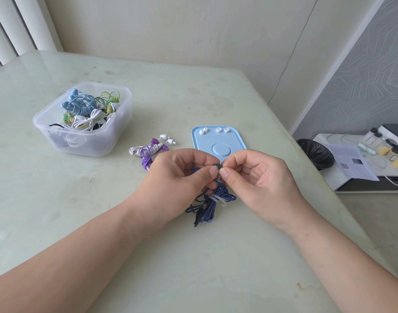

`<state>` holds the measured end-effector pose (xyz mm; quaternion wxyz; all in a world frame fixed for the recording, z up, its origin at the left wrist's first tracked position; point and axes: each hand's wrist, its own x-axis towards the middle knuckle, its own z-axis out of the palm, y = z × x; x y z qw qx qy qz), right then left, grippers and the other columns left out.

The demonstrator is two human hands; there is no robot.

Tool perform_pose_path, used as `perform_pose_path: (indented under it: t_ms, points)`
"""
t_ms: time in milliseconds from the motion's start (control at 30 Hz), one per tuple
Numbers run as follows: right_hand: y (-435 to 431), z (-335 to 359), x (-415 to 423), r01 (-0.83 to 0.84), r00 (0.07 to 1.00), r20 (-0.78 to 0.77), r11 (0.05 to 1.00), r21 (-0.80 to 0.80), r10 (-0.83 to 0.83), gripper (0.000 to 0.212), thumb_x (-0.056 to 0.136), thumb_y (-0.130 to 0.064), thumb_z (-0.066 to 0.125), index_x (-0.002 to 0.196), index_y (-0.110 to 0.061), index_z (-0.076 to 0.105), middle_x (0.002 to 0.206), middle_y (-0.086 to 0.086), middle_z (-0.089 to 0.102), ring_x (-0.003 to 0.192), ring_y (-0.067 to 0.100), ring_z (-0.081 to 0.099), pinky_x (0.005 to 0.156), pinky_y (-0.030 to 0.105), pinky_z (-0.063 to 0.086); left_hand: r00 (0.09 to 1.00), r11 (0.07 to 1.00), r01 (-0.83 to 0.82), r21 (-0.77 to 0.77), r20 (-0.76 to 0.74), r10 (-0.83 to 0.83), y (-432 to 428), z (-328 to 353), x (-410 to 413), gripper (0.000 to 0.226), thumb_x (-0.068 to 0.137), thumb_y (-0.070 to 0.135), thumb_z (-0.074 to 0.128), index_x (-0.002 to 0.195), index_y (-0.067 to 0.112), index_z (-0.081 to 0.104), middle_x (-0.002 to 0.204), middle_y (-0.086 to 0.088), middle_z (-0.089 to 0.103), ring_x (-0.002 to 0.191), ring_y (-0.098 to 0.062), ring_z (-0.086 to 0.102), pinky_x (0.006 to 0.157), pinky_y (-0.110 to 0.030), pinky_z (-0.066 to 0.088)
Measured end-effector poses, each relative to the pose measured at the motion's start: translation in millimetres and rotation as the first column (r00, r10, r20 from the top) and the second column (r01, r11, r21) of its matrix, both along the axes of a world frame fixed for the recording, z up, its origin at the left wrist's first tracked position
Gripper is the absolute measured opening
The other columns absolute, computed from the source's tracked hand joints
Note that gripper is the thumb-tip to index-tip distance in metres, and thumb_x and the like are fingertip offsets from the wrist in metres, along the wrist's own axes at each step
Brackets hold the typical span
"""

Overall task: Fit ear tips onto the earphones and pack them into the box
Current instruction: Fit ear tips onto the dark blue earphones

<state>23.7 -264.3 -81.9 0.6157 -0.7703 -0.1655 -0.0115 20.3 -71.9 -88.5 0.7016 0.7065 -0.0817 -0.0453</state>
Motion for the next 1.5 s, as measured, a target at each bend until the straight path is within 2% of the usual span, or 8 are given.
perform_pose_path:
  t_ms: [400,567,733,900,1100,1167,1300,1500]
  points:
    - [3.0,-3.0,-0.6,0.113,0.993,-0.001,0.985,0.13,-0.114,0.012,0.089,0.004,0.072,0.088,-0.008,0.073,0.082,0.007,0.076,0.077,0.018,0.071,0.074,0.025,0.056,0.998,0.996,-0.027,-0.089,-0.054,0.022,-0.7,1.1,0.0,0.009,0.091,0.003,0.074,0.1,0.003,0.075,0.085,-0.01,0.079,0.076,-0.021,0.075,0.075,-0.031,0.062]
    - [1.8,-3.1,-2.3,0.125,0.992,0.002,0.986,0.106,-0.126,0.006,0.091,0.0,0.072,0.091,-0.005,0.075,0.084,0.011,0.077,0.078,0.021,0.072,0.076,0.029,0.058,0.997,0.994,-0.066,-0.089,-0.054,0.061,-2.5,-0.9,0.0,0.01,0.089,0.003,0.076,0.099,0.004,0.075,0.085,-0.009,0.079,0.076,-0.025,0.076,0.078,-0.039,0.063]
    - [2.6,-1.9,-3.9,0.166,0.985,0.02,0.979,0.115,-0.169,0.007,0.088,0.002,0.076,0.088,-0.005,0.076,0.081,0.007,0.078,0.074,0.019,0.073,0.074,0.027,0.057,0.996,0.995,-0.082,-0.048,-0.028,0.081,-4.7,-0.3,-0.7,0.011,0.089,0.002,0.076,0.099,0.006,0.075,0.087,-0.008,0.079,0.076,-0.022,0.078,0.073,-0.028,0.061]
    - [2.8,-3.0,-1.5,0.194,0.981,-0.022,0.968,0.161,-0.193,0.017,0.085,0.005,0.077,0.097,-0.007,0.075,0.087,0.013,0.078,0.079,0.027,0.074,0.084,0.041,0.062,0.999,0.999,-0.05,-0.02,-0.007,0.05,-4.3,1.2,-1.8,0.009,0.091,0.004,0.075,0.099,0.008,0.076,0.085,-0.005,0.079,0.074,-0.017,0.077,0.07,-0.022,0.059]
    - [0.7,-2.1,-1.5,0.137,0.99,0.022,0.986,0.099,-0.139,0.019,0.09,0.003,0.072,0.098,-0.013,0.078,0.085,0.007,0.079,0.077,0.019,0.074,0.078,0.029,0.059,0.999,0.999,-0.044,-0.009,0.017,0.044,-3.8,-0.5,-1.5,0.015,0.091,0.002,0.074,0.105,0.009,0.074,0.086,-0.003,0.079,0.073,-0.017,0.077,0.071,-0.023,0.06]
    - [-1.2,-2.2,0.1,0.126,0.991,0.037,0.991,0.05,-0.128,0.019,0.091,0.002,0.071,0.096,-0.016,0.078,0.086,0.006,0.079,0.078,0.021,0.074,0.079,0.032,0.06,0.999,0.999,-0.045,-0.004,0.03,0.045,-3.9,-1.1,-1.5,0.017,0.092,0.002,0.074,0.106,0.01,0.073,0.084,-0.002,0.078,0.073,-0.016,0.076,0.071,-0.023,0.06]
    - [-4.9,-2.2,1.6,0.1,0.989,0.117,0.991,-0.085,-0.09,0.016,0.093,-0.005,0.071,0.097,-0.02,0.076,0.092,0.001,0.078,0.086,0.025,0.075,0.087,0.049,0.06,0.999,1.0,0.0,0.031,0.049,-0.002,-1.4,1.5,-1.1,0.016,0.094,0.002,0.072,0.107,0.009,0.075,0.087,-0.006,0.078,0.076,-0.019,0.076,0.075,-0.028,0.062]
    - [-4.5,3.2,-0.6,0.102,0.958,0.285,0.971,-0.217,-0.037,0.013,0.092,-0.011,0.068,0.1,-0.018,0.075,0.095,-0.007,0.076,0.09,0.02,0.073,0.085,0.042,0.06,0.994,0.994,0.108,-0.025,-0.03,-0.109,7.9,10.4,0.4,0.013,0.095,0.002,0.07,0.101,0.009,0.079,0.086,-0.016,0.076,0.075,-0.025,0.071,0.074,-0.032,0.06]
